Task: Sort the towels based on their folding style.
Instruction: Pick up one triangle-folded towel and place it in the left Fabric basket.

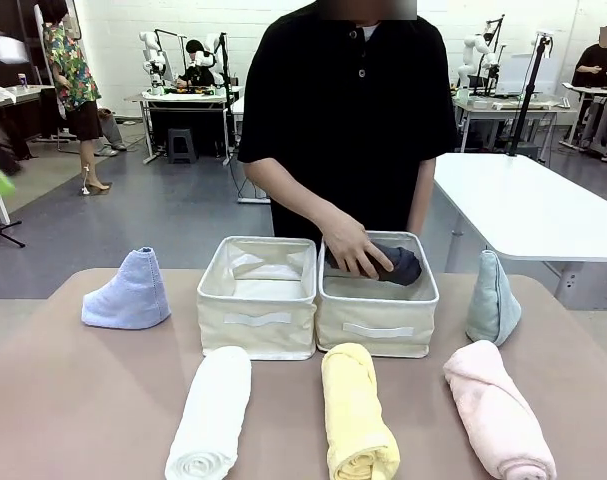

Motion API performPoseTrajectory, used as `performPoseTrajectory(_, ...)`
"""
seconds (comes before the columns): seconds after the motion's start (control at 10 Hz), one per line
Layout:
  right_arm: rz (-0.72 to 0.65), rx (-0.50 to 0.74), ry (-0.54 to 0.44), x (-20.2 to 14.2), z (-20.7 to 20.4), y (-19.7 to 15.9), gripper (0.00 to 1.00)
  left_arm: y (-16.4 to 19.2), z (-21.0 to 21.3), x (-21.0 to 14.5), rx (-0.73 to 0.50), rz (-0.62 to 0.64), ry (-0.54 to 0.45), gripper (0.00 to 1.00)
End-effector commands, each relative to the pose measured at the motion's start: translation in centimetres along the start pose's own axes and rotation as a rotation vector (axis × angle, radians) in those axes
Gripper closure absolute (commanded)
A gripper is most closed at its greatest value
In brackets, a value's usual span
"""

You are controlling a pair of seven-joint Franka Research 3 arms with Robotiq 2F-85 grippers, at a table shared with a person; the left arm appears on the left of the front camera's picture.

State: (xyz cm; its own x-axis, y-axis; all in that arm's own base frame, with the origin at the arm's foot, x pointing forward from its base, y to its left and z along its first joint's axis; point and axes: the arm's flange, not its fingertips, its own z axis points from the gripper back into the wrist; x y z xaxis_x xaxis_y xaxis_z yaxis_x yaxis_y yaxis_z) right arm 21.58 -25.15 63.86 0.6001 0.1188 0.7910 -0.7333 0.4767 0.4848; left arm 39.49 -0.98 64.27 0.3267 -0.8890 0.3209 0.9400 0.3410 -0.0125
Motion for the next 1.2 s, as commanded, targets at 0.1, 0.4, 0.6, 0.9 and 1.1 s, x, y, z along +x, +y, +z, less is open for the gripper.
performPoseTrajectory(0.1, 0.018, 0.013, -0.019, 0.3, 0.2, 0.1, 0.00, 4.2, -7.2, 5.3, 0.013, -0.191, 0.357, 0.00)
performPoseTrajectory(0.4, 0.018, 0.013, -0.019, 0.3, 0.2, 0.1, 0.00, 6.8, -12.9, 6.5, 0.064, -0.238, 0.430, 0.00)
performPoseTrajectory(0.6, 0.018, 0.013, -0.019, 0.3, 0.2, 0.1, 0.00, 6.0, -11.5, 5.6, -0.118, -0.236, 0.320, 0.00)
performPoseTrajectory(0.9, 0.018, 0.013, -0.019, 0.3, 0.2, 0.1, 0.00, 7.0, -14.1, 6.4, 0.030, -0.245, 0.440, 0.00)
performPoseTrajectory(1.1, 0.018, 0.013, -0.019, 0.3, 0.2, 0.1, 0.00, 7.0, -14.1, 6.4, 0.030, -0.245, 0.440, 0.00)
